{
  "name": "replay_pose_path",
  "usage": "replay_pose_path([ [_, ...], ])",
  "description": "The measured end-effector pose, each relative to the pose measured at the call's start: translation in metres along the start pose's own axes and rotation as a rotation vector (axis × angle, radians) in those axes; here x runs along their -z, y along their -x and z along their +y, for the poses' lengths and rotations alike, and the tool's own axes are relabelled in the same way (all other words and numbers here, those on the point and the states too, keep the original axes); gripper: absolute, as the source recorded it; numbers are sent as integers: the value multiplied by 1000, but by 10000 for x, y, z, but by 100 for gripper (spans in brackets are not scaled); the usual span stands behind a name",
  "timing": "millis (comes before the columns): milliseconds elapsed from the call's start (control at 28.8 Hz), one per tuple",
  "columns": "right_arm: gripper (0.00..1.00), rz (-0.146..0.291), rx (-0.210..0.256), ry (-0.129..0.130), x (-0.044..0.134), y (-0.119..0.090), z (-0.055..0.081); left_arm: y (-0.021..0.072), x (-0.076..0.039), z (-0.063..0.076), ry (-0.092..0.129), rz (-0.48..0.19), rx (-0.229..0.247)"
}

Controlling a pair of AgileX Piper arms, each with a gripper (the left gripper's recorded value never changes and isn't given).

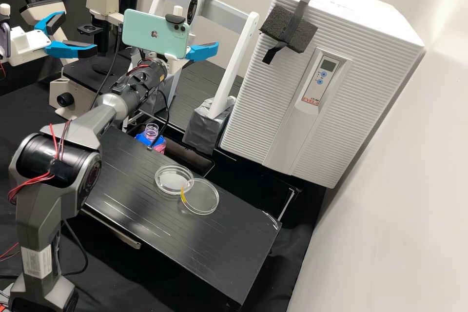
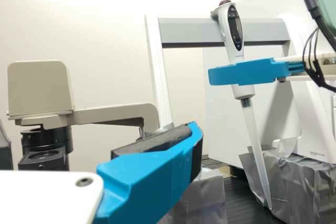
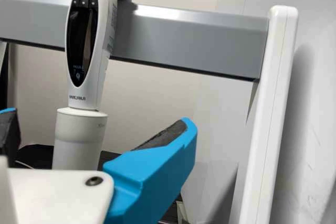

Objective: Use the pipette

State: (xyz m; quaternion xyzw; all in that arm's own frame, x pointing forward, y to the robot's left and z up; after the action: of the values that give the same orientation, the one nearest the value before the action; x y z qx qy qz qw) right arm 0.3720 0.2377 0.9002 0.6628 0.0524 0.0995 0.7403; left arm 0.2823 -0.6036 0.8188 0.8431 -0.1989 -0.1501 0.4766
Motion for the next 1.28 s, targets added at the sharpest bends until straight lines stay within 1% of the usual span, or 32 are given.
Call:
replay_pose_path([
  [139,0,-8,-4,-27,-3,-2,9,0,0,0,0,0,0],
  [208,0,-11,-4,-31,-8,-4,5,4,1,-6,3,0,2],
  [243,0,-13,-3,-26,-12,-7,1,6,6,-8,5,2,3],
  [312,0,-16,-1,-16,-19,-12,-8,11,14,-14,-3,-1,7],
  [347,0,-17,-1,-19,-20,-12,-8,13,14,-17,-3,-1,8],
  [451,0,-20,-3,-10,-20,-13,-3,16,17,-20,-6,-2,10],
  [729,0,-30,-3,-24,-31,-16,-7,16,24,-19,-5,0,9],
  [798,0,-30,-3,-24,-31,-16,-7,16,24,-19,-5,0,9],
  [868,0,-31,-1,-16,-38,-22,-18,16,24,-19,-5,0,9],
  [903,0,-32,1,-8,-42,-25,-25,16,24,-19,-5,0,9],
  [1007,0,-31,2,-2,-38,-34,-35,17,32,-18,-11,-1,10],
  [1041,0,-29,3,-2,-31,-40,-41,17,36,-17,-14,-2,10],
  [1180,0,-24,3,-4,-11,-55,-46,18,41,-16,-15,0,10],
  [1284,0,-24,11,-4,-10,-55,-52,18,41,-16,-15,0,10],
])
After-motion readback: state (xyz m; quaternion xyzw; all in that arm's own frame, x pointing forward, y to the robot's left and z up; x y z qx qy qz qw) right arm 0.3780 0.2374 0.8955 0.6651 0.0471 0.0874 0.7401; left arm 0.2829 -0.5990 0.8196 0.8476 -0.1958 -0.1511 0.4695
